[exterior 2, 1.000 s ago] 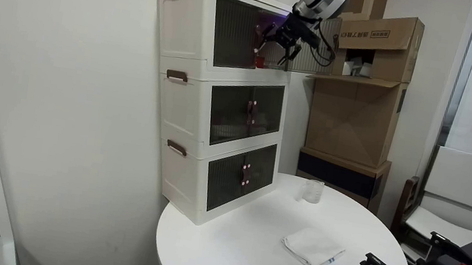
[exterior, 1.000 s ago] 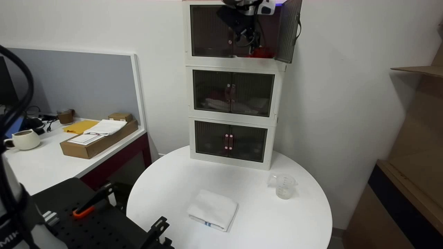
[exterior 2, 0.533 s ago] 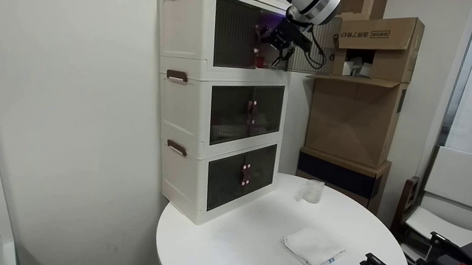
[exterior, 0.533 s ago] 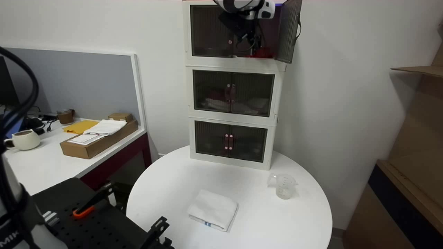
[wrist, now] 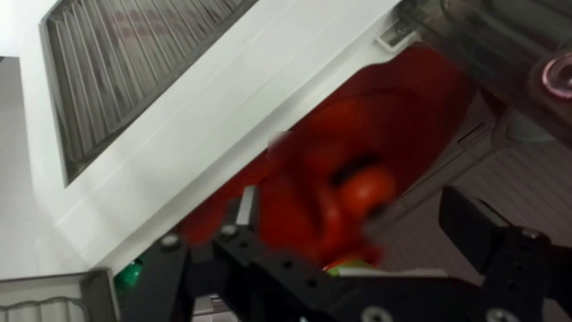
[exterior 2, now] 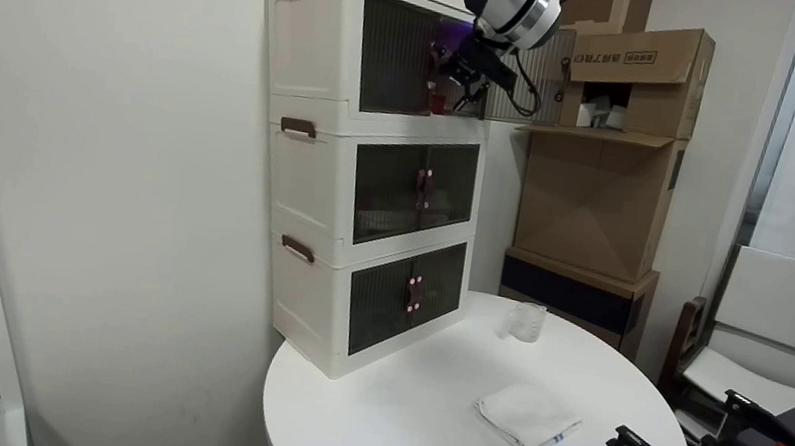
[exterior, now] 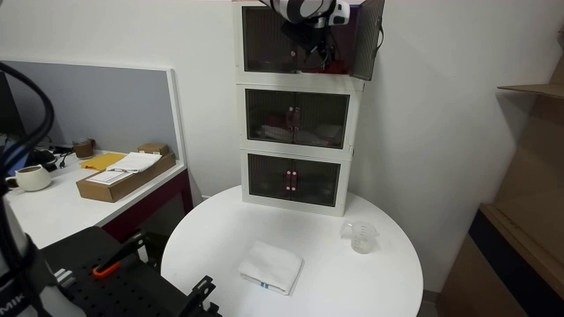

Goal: Remove the orange cup from the top cabinet and put it on the table

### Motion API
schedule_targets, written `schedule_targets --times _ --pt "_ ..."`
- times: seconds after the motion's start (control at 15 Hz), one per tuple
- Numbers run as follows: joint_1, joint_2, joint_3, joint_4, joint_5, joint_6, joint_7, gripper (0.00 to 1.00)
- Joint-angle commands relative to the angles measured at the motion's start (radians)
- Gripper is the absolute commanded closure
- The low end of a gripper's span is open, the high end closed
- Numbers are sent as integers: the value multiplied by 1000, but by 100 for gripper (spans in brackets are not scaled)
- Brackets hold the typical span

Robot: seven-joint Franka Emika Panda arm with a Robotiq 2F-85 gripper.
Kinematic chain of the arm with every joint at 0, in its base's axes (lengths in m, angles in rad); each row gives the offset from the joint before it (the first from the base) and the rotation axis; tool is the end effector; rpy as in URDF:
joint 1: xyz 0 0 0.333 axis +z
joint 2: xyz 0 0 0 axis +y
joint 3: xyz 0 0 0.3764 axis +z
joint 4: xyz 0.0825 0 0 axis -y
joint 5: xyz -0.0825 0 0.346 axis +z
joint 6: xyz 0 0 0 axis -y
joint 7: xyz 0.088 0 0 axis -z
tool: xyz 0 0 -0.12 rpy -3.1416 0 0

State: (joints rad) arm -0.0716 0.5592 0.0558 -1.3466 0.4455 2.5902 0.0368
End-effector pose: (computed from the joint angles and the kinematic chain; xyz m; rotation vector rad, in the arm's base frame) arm 0.7665 -0.0298 0.5343 -2.5639 0.4815 -0.9126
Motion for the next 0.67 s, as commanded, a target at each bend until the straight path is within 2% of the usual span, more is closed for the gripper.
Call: schedule_targets --times 0.0,0.6 --pt "1 46 -3 70 -48 39 43 0" --pt "3 134 3 160 -88 40 49 0"
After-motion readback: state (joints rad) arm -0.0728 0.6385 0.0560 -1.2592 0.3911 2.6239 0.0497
